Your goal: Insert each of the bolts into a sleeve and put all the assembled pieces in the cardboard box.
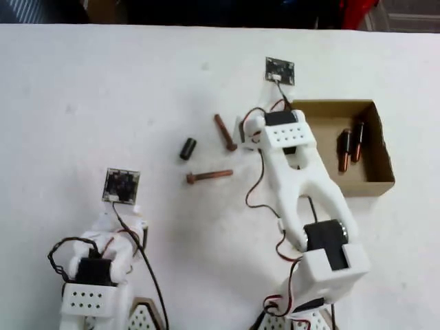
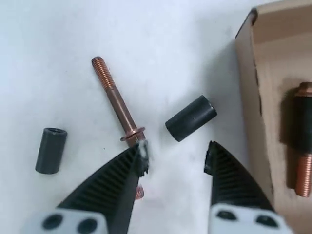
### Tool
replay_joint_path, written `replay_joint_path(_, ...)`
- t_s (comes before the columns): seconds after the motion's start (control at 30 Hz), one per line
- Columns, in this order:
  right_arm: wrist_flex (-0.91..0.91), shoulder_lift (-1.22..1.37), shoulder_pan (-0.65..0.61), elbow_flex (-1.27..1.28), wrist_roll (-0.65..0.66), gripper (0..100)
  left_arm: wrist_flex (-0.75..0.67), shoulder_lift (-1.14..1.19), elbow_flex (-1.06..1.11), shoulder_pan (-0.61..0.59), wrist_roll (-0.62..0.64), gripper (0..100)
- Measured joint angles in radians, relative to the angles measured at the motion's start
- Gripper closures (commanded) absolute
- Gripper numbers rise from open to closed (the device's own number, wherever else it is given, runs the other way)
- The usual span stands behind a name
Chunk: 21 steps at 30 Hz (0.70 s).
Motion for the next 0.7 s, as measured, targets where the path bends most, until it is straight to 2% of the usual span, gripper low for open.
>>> replay_joint_path(0.37,-0.141,0.126,-0.003,0.000,-0.089,82.2,0.000,0.000,0.000,0.000,0.000,98)
replay_joint_path(0.7,-0.150,0.230,0.023,-0.034,-0.138,82.3,0.000,0.000,0.000,0.000,0.000,98)
